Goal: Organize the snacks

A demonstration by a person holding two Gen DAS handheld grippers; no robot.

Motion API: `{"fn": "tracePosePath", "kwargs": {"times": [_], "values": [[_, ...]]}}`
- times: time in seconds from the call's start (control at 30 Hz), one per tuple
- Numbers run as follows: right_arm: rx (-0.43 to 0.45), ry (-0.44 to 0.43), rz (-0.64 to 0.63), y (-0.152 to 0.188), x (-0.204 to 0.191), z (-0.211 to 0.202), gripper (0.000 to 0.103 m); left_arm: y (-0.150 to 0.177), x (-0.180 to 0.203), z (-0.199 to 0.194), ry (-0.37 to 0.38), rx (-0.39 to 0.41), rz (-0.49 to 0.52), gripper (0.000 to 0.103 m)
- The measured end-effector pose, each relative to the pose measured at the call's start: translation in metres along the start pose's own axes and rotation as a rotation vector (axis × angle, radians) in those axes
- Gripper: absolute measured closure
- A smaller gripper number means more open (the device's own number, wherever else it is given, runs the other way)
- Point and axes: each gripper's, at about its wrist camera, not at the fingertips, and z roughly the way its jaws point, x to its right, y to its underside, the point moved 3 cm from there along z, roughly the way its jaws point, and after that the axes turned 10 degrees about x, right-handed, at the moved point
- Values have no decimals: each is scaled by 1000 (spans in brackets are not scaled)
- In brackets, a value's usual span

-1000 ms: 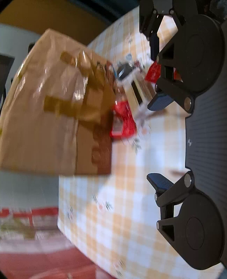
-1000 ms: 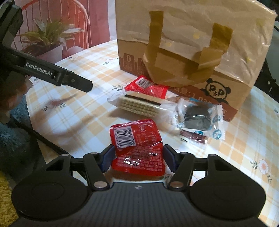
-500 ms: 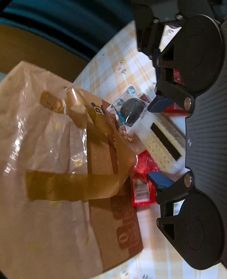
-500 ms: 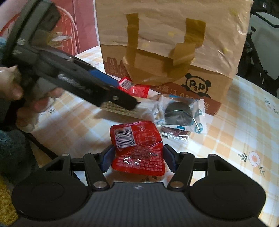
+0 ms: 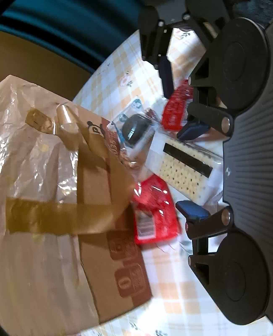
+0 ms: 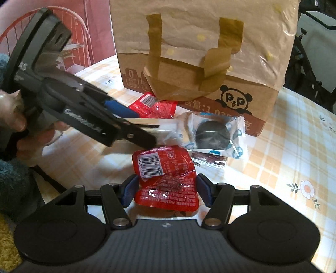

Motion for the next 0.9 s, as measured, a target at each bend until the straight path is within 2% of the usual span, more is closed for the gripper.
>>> {"fn": "tracePosePath", "kwargs": {"times": [0.13,0.4,0.67,0.73,0.9], "values": [[0,3,7,0,2,0,40,10,1,-12,-31,-11,17,43],[-5,0,8,1,1,2,40,19,-2,-23,-56,-21,-11,43],[-10,-1,12,2,0,3,40,17,10,-17,-96,-29,75,40],[-10,1,14,2,1,4,40,17,11,-18,-120,-25,88,47],[-9,3,19,2,1,4,40,20,6,-25,-177,-22,33,51]]}}
